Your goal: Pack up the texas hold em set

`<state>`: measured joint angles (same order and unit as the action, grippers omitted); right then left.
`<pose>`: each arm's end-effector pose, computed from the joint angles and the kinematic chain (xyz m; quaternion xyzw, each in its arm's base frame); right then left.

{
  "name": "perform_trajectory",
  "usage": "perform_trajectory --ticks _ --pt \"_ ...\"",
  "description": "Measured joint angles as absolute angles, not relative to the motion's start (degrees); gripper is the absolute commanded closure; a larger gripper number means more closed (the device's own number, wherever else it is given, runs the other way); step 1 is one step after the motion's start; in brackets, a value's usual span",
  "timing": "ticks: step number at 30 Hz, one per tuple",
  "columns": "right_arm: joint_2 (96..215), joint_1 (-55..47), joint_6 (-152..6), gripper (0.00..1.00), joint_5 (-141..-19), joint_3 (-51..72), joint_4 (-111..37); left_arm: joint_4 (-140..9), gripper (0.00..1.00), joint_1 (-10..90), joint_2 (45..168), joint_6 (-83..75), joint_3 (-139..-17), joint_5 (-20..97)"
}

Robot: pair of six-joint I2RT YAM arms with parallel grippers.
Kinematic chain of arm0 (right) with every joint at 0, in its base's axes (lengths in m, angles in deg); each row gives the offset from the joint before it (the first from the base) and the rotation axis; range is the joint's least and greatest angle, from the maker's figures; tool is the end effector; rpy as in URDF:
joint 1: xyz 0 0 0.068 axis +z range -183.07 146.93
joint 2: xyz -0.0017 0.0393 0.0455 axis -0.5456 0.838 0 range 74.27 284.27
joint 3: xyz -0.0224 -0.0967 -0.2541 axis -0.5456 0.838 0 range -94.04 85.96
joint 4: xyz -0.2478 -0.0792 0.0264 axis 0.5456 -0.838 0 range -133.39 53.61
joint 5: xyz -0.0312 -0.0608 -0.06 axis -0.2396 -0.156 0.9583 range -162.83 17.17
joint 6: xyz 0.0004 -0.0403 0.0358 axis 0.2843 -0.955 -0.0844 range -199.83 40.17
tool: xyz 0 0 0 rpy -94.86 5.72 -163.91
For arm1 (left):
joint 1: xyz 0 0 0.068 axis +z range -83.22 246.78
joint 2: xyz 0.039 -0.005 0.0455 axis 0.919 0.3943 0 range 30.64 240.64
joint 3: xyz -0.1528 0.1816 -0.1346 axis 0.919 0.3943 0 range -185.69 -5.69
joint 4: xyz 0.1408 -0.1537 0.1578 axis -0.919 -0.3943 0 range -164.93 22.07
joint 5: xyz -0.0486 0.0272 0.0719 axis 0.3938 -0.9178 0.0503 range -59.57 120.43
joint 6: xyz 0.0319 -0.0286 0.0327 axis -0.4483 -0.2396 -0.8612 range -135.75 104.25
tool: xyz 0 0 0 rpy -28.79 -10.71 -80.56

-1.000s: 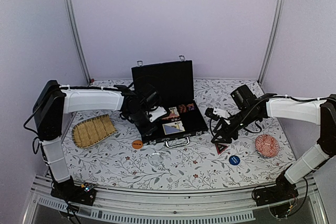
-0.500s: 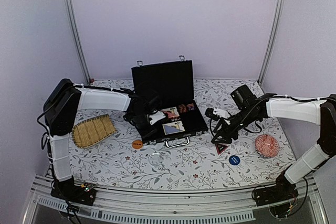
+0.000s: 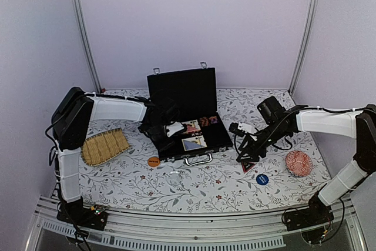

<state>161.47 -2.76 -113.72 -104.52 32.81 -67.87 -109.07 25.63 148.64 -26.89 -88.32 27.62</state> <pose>0.2383 0.1609 0.1948 -0.5486 0.7657 0.2603 0.2121 0.3053 -0.2646 0.1473 0.4348 0.8925 -0.0069 0.1198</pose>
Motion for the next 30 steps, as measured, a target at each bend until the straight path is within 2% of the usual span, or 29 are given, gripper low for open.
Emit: perform_trajectory --ticks 20,30 --pt "162.9 -2.8 -113.9 0.39 -103.8 32.6 -68.4 -109.8 1.0 26.0 144.8 -27.3 -85.9 30.6" --pt "174.3 -2.4 -115.1 0.39 -98.5 20.7 -69.1 -109.6 1.0 26.0 139.9 -26.6 -84.7 31.6"
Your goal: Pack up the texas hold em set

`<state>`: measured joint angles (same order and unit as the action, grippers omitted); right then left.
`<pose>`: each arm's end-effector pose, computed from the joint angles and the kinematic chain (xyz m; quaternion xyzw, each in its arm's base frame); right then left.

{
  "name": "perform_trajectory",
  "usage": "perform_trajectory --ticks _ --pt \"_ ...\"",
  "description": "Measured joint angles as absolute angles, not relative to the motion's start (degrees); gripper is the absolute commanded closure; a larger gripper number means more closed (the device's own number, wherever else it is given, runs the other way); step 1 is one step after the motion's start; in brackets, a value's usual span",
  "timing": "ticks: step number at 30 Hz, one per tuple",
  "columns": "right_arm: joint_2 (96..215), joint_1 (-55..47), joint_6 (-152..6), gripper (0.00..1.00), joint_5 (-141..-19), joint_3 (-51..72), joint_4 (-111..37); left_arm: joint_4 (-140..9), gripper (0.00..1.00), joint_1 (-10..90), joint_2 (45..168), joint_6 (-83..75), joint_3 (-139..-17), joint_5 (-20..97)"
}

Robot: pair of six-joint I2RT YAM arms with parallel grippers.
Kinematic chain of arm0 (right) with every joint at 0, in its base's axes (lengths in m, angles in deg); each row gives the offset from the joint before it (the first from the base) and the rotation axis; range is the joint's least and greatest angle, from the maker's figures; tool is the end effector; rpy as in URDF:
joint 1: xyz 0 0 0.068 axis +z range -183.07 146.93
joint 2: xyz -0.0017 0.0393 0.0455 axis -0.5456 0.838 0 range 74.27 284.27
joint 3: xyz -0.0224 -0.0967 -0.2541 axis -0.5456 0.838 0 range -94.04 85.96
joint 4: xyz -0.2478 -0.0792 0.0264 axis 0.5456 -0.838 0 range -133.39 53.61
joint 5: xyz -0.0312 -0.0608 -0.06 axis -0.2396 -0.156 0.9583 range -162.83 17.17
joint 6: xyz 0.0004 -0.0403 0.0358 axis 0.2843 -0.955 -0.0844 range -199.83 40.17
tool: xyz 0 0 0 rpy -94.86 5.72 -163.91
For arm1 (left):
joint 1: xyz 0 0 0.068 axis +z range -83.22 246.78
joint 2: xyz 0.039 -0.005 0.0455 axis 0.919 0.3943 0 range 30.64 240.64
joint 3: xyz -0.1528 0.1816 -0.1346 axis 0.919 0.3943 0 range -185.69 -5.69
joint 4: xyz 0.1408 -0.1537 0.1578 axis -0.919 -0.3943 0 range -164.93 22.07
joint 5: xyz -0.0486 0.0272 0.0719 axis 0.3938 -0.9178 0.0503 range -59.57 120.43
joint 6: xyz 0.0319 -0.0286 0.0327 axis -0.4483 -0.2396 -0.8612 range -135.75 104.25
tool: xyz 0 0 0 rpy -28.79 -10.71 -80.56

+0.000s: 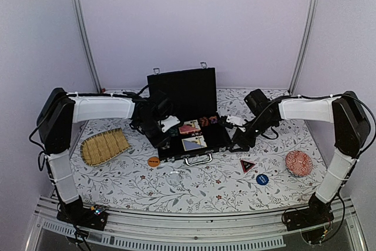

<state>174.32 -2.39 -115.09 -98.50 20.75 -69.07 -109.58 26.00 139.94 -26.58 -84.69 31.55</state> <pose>0.2863 0.1877 0.1847 -0.5567 0.7788 0.2100 0.1986 0.2895 -0.2507 0.1867 0.4312 0.8884 -0.0499 0.1491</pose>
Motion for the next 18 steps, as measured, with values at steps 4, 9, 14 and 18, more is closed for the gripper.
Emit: perform_trajectory --ticks 4,9,14,18 --pt "177.9 -1.5 -117.3 0.39 -96.8 15.5 -69.5 -109.2 1.0 26.0 139.7 -26.5 -82.9 32.3" --pt "181.5 1.1 -120.3 0.39 -94.2 10.2 -69.2 -108.9 1.0 26.0 139.2 -26.4 -81.6 33.5" --pt "182.6 4.1 -123.3 0.38 -90.5 9.9 -68.6 -108.1 1.0 26.0 138.1 -26.2 -80.7 34.7" --pt "185.0 5.4 -125.1 0.37 -88.9 8.7 -68.4 -107.5 1.0 26.0 138.1 -26.2 -80.6 35.8"
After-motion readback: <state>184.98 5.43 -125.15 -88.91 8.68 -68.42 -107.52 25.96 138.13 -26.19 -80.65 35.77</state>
